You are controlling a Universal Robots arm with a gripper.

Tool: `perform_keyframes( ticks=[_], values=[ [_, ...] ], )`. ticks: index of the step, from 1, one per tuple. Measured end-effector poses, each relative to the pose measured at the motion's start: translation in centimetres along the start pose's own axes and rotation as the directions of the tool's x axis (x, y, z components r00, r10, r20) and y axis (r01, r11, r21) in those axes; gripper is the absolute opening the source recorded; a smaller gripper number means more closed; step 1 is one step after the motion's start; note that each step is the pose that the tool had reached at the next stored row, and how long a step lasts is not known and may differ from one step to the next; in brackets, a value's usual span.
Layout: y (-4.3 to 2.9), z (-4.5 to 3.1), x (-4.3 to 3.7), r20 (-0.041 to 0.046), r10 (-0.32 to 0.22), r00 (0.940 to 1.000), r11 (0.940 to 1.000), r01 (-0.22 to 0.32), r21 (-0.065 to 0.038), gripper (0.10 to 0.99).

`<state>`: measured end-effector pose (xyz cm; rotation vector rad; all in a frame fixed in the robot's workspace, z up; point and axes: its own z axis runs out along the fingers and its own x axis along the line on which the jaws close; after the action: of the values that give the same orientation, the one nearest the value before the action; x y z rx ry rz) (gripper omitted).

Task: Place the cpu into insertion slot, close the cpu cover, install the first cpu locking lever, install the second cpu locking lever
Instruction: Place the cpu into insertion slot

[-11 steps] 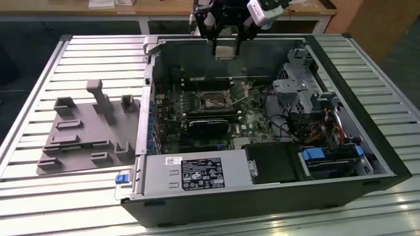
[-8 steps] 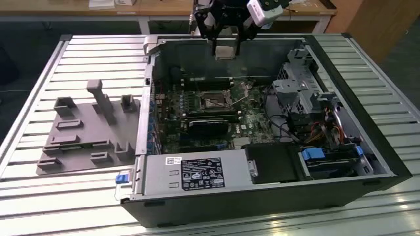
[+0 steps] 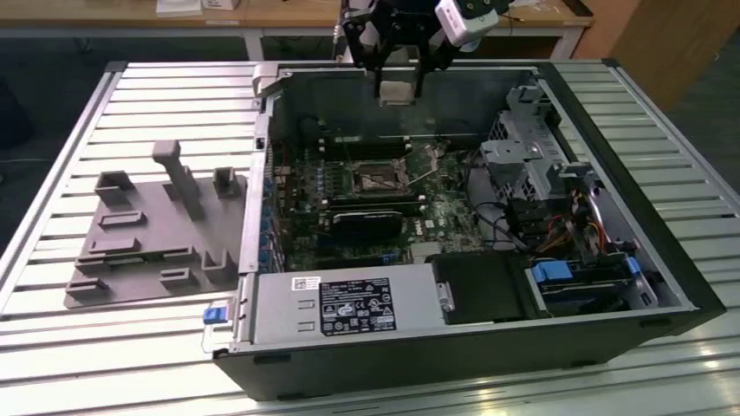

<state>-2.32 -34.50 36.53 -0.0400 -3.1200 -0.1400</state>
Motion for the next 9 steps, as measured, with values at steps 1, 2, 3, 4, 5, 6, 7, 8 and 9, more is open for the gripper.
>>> perform_keyframes(
  ticks=[1, 2, 3, 4, 5, 6, 7, 8, 9],
  values=[
    [0.0, 0.0, 0.0, 0.0, 0.0, 1.0, 1.0, 0.0, 0.0, 0.537],
    [0.0, 0.03, 0.0, 0.0, 0.0, 1.0, 1.0, 0.0, 0.0, 0.537],
    [0.0, 0.1, 0.0, 0.0, 0.0, 1.0, 1.0, 0.0, 0.0, 0.537],
    [-0.02, 0.2, 0.0, 0.0, 0.0, 1.0, 1.0, 0.0, 0.0, 0.537],
    [-0.03, 0.35, -0.01, 0.0001, 0.0, 1.0, 1.0, 0.0, 0.0, 0.537],
    [-0.05, 0.58, -0.01, 0.0002, 0.0, 1.0, 1.0, 0.0, 0.0, 0.537],
    [-0.07, 0.76, -0.02, 0.0008, 0.0, 1.0, 1.0, 0.0, 0.0, 0.537],
    [-0.09, 0.95, -0.02, 0.002, 0.0, 1.0, 1.0, 0.0, 0.0, 0.537],
    [-0.1, 1.13, -0.01, 0.0034, 0.0, 1.0, 1.0, 0.0, 0.0, 0.537]
  ],
)
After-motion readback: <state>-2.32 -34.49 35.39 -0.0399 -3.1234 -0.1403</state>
